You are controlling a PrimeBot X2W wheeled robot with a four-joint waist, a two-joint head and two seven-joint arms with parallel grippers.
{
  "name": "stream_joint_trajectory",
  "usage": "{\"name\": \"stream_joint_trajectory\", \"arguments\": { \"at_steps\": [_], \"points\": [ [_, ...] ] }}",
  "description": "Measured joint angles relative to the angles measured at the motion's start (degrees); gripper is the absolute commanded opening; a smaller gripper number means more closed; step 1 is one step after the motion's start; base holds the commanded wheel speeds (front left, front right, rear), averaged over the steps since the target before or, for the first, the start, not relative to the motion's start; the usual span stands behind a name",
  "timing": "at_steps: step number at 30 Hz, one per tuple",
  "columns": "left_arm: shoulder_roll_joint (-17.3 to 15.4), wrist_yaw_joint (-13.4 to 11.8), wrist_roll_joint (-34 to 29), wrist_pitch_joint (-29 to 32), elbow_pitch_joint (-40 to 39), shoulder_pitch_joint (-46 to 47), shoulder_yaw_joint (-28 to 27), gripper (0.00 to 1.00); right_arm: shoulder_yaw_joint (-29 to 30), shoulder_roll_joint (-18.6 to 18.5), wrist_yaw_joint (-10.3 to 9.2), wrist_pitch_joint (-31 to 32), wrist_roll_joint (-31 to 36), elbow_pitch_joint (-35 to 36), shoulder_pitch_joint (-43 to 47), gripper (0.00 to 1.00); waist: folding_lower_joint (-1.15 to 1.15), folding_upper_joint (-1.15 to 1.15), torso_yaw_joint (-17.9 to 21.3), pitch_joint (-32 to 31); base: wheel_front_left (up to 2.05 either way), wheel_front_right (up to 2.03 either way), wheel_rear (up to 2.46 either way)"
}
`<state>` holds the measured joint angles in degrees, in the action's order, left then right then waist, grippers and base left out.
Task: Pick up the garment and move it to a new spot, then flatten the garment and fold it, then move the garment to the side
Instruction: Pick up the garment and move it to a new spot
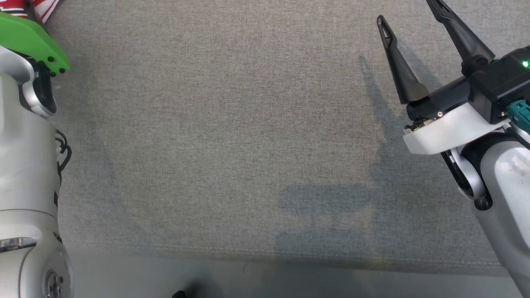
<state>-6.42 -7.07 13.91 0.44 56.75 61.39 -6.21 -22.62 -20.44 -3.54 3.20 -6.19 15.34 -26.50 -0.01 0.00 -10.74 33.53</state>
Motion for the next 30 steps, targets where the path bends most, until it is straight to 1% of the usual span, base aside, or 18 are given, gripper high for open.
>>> {"name": "stream_joint_trajectory", "arguments": {
  "at_steps": [5, 10, 11, 12, 13, 14, 23, 24, 26, 30],
  "points": [
    [-0.3, 0.0, -2.26, -0.09, 3.41, 0.86, -0.56, 1.0, 0.76, -0.86, -0.09, 0.38, 0.21, 0.7, -0.01, 1.0, 0.0, 0.0, 0.49, 1.18, 0.0, 0.0, 0.0],
    [-0.86, 0.0, -4.12, -0.24, 5.9, 1.48, -1.15, 1.0, 0.71, -0.87, -0.09, 0.47, 0.22, 1.36, -0.01, 1.0, 0.0, 0.0, 0.54, 1.46, 0.0, 0.0, 0.0],
    [-0.87, 0.0, -4.5, -0.25, 6.23, 1.64, -1.16, 0.67, 0.73, -0.88, -0.09, 0.58, 0.22, 1.52, -0.01, 1.0, 0.0, 0.0, 0.55, 1.5, 0.0, 0.0, 0.0],
    [-0.87, 0.0, -4.71, -0.3, 6.58, 1.88, -1.21, 0.51, 0.73, -0.88, -0.09, 0.86, 0.22, 1.63, -0.01, 1.0, 0.0, 0.0, 0.55, 1.54, 0.0, 0.0, 0.0],
    [-0.87, 0.0, -4.76, -0.6, 6.91, 2.14, -1.24, 0.1, 0.74, -0.88, -0.09, 0.88, 0.22, 1.69, -0.01, 1.0, 0.0, 0.0, 0.54, 1.58, 0.0, 0.0, 0.0],
    [-0.86, 0.0, -4.95, -0.76, 7.19, 2.4, -1.26, 0.0, 0.8, -0.89, -0.1, 0.88, 0.22, 1.76, -0.01, 1.0, 0.0, 0.0, 0.53, 1.6, 0.0, 0.0, 0.0],
    [0.42, 0.0, -6.04, -3.63, 8.04, 4.06, -0.78, 0.0, 1.24, -0.73, -0.2, 0.25, 0.21, 1.52, -0.01, 1.0, 0.0, 0.0, -0.2, 0.53, 0.0, 0.0, 0.0],
    [0.55, 0.0, -6.04, -3.94, 8.15, 4.18, -0.79, 0.0, 1.24, -0.6, -0.55, 0.1, 0.2, 1.43, 0.0, 1.0, 0.0, 0.0, -0.29, 0.3, 0.0, 0.0, 0.0],
    [0.79, 0.0, -6.03, -4.68, 8.24, 4.44, -0.82, 0.0, 1.25, -0.22, -0.58, -0.35, 0.16, 1.04, 0.01, 1.0, 0.0, 0.0, -0.46, -0.23, 0.0, 0.0, 0.0],
    [1.7, 0.21, -6.0, -7.38, 7.4, 5.34, -0.34, 0.0, 1.26, 0.47, -0.6, -1.45, -0.21, -0.16, 0.12, 1.0, 0.0, 0.0, -0.71, -1.5, 0.0, 0.0, 0.0]
  ]
}}
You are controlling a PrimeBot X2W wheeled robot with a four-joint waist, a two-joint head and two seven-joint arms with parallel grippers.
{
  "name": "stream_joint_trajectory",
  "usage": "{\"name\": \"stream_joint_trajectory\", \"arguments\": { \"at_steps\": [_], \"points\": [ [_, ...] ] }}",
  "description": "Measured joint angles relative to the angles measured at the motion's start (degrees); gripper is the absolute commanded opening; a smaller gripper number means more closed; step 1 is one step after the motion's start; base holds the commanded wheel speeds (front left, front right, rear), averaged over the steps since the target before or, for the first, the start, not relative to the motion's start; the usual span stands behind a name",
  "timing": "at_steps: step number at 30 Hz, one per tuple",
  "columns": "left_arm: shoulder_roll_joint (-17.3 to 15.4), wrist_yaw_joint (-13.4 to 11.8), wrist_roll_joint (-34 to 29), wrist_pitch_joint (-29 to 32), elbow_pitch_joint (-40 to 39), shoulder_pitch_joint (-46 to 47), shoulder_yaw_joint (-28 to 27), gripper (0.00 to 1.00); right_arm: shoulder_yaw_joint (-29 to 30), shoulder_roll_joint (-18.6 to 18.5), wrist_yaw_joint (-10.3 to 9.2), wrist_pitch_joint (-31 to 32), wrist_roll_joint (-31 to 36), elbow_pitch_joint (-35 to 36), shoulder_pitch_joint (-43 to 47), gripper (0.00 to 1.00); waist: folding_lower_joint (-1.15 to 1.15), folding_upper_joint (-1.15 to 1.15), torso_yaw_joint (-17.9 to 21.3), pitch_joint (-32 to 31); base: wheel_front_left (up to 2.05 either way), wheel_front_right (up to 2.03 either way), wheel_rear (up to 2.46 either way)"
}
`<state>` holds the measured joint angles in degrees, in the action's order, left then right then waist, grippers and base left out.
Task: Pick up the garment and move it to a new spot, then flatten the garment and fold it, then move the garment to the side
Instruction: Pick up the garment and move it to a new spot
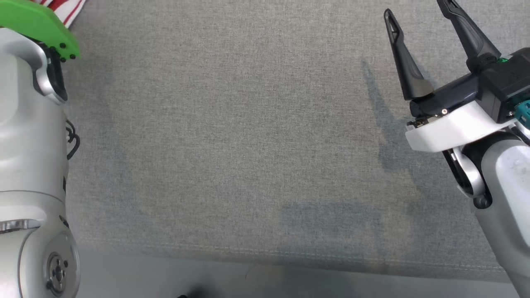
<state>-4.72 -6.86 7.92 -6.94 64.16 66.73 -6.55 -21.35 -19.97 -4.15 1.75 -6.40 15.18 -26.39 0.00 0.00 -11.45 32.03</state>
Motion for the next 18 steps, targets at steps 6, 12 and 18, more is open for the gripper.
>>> {"name": "stream_joint_trajectory", "arguments": {
  "at_steps": [6, 12, 18],
  "points": [
    [1.6, 3.36, -0.02, -5.1, -1.63, 0.52, 1.99, 0.0, 0.25, 1.56, -0.52, -2.82, -1.11, -2.71, 1.28, 1.0, 0.0, 0.0, -0.07, -2.62, 0.0, 0.0, 0.0],
    [2.53, 5.93, -0.04, -6.81, -2.92, 0.42, 3.58, 0.0, 0.9, 3.1, -0.58, -5.81, -2.71, -5.93, 3.01, 1.0, 0.0, 0.0, 0.26, -6.15, 0.0, 0.0, 0.0],
    [4.3, 10.43, -0.62, -7.25, -3.97, -1.66, 6.95, 0.0, 1.33, 4.79, -1.25, -8.31, -4.33, -9.31, 6.09, 1.0, 0.0, 0.0, 1.13, -10.37, 0.0, 0.0, 0.0]
  ]
}}
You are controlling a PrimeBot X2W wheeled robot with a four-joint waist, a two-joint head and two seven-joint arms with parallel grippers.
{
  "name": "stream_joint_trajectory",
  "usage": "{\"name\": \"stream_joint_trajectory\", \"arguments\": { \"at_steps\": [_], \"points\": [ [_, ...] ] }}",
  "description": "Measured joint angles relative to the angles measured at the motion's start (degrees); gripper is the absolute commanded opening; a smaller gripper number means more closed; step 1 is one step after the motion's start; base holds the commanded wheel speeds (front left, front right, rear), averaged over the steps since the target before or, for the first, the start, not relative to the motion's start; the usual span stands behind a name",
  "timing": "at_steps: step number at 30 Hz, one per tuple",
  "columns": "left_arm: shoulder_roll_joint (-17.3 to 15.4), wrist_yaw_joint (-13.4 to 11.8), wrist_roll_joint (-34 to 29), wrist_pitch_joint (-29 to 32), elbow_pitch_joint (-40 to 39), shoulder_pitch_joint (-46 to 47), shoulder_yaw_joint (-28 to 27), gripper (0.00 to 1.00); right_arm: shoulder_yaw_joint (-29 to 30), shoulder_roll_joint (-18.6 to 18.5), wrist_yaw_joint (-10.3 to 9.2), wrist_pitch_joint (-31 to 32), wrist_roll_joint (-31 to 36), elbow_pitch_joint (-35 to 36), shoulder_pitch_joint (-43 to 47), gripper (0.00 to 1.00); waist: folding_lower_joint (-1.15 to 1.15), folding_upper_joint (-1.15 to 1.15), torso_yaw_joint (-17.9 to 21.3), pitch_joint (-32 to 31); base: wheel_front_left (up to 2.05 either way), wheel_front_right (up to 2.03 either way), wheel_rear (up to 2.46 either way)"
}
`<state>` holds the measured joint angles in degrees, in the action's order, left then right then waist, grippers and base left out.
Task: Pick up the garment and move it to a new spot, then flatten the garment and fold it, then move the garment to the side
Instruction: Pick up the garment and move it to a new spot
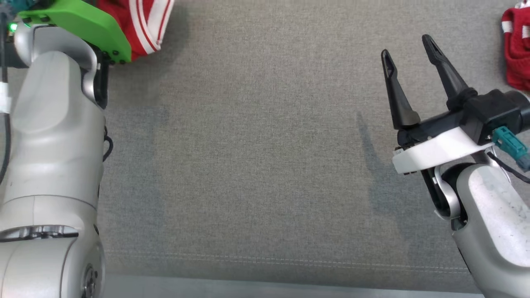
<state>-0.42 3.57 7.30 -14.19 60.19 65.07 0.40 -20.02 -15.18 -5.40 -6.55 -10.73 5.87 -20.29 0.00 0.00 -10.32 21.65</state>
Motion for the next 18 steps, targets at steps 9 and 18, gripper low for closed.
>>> {"name": "stream_joint_trajectory", "arguments": {
  "at_steps": [9, 18],
  "points": [
    [0.16, 3.72, 1.69, -0.05, -3.16, -3.82, 7.51, 0.0, -0.79, 3.68, -0.27, -2.64, -2.55, -4.08, 3.65, 1.0, 0.0, 0.0, 4.26, -6.5, 0.0, 0.0, 0.0],
    [-0.49, 4.01, 11.49, -0.04, -9.66, -7.59, 22.05, 0.0, -0.87, 4.53, -0.52, -3.68, -2.89, -5.13, 5.61, 1.0, 0.0, 0.0, 10.6, -9.51, 0.0, 0.0, 0.0]
  ]
}}
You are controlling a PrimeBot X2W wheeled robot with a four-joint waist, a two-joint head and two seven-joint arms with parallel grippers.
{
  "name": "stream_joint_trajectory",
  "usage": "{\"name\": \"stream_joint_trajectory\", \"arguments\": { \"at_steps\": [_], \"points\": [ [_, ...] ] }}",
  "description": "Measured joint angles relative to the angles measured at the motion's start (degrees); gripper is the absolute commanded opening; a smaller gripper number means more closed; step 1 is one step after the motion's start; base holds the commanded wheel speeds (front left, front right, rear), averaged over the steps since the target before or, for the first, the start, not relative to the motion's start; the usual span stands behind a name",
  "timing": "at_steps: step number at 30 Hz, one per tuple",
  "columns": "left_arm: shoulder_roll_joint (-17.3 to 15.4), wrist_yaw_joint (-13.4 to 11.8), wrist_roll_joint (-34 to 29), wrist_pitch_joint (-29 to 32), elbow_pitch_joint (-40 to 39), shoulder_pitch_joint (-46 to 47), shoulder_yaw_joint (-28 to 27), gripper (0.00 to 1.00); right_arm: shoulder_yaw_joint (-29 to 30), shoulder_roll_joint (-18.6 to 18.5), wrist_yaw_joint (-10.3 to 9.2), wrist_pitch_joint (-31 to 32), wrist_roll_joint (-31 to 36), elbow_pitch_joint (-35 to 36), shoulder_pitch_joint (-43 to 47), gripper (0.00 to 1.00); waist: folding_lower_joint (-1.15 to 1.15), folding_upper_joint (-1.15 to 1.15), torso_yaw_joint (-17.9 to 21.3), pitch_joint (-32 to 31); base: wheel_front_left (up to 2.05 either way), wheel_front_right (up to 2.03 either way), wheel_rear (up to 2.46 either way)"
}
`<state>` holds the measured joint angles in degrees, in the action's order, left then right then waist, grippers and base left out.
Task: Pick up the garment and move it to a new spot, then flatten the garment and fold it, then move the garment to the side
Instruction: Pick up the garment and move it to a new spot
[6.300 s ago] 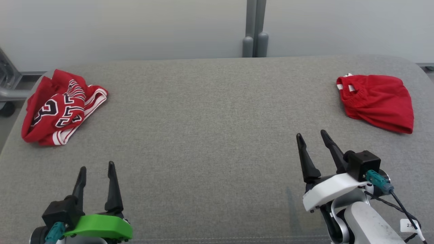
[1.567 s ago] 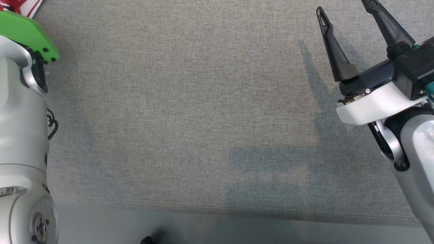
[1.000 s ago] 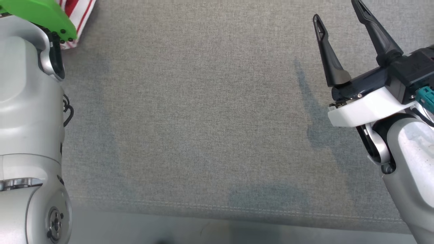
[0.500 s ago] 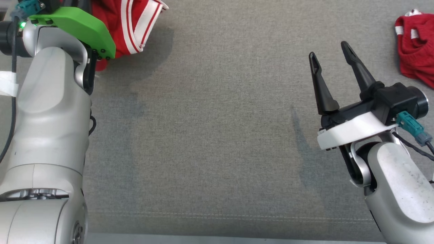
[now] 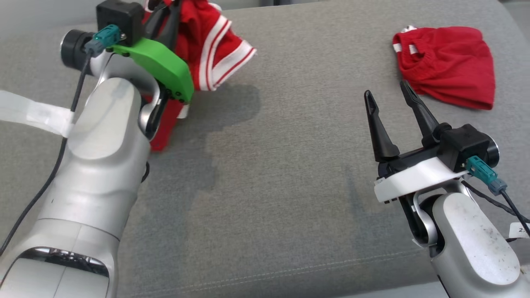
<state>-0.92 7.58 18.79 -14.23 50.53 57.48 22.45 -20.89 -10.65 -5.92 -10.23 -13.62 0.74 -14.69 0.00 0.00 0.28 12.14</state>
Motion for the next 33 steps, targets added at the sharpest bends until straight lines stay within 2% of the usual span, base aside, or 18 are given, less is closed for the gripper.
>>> {"name": "stream_joint_trajectory", "arguments": {
  "at_steps": [5, 14, 18, 23, 24, 25, 26, 27, 33],
  "points": [
    [0.01, 0.0, 4.64, 0.04, -7.33, -0.09, 7.73, 0.0, -0.7, 0.58, 0.01, -0.42, -0.09, -0.78, 0.13, 1.0, 0.0, 0.0, 4.24, -1.28, 0.0, 0.0, 0.0],
    [-0.08, 0.0, 7.67, 3.79, -8.99, -8.59, 16.1, 0.0, -0.24, 0.75, 0.02, -1.34, -0.58, -1.27, 1.41, 1.0, 0.0, 0.0, 10.85, -2.24, 0.0, 0.0, 0.0],
    [-0.21, -0.04, 7.75, 4.2, -7.35, -12.07, 17.05, 0.0, -0.23, 0.79, 0.02, -1.53, -0.58, -1.3, 1.41, 1.0, 0.0, 0.0, 11.72, -1.91, 0.0, 0.0, 0.0],
    [-0.38, -1.2, 7.73, 4.11, -5.88, -14.74, 18.03, 0.02, -0.14, 0.81, 0.03, -1.88, -0.58, -1.83, 1.41, 1.0, 0.0, 0.0, 10.79, -1.69, 0.0, 0.0, 0.0],
    [-0.42, -1.58, 7.73, 4.1, -5.53, -15.22, 18.14, 0.11, -0.14, 0.81, 0.04, -1.92, -0.58, -1.98, 1.41, 1.0, 0.0, 0.0, 10.58, -1.69, 0.0, 0.0, 0.0],
    [-0.45, -1.92, 7.73, 4.01, -5.25, -15.69, 18.23, 0.33, -0.14, 0.81, 0.04, -1.92, -0.58, -2.09, 1.41, 1.0, 0.0, 0.0, 10.39, -1.7, 0.0, 0.0, 0.0],
    [-0.45, -2.56, 7.73, 3.77, -4.95, -16.12, 18.07, 0.71, -0.3, 0.85, 0.13, -1.93, -0.59, -2.14, 1.4, 1.0, 0.0, 0.0, 10.21, -1.71, 0.0, 0.0, 0.0],
    [-0.49, -2.9, 7.73, 3.49, -4.77, -16.4, 17.95, 1.0, -0.41, 0.96, 0.3, -1.93, -0.59, -2.2, 1.4, 1.0, 0.0, 0.0, 10.1, -1.7, 0.0, 0.0, 0.0],
    [-0.55, -4.48, 8.76, 1.54, -5.54, -16.77, 17.06, 1.0, -0.16, 1.02, 0.33, -2.43, -0.62, -3.15, 1.37, 1.0, 0.0, 0.0, 9.34, -1.9, 0.0, 0.0, 0.0]
  ]
}}
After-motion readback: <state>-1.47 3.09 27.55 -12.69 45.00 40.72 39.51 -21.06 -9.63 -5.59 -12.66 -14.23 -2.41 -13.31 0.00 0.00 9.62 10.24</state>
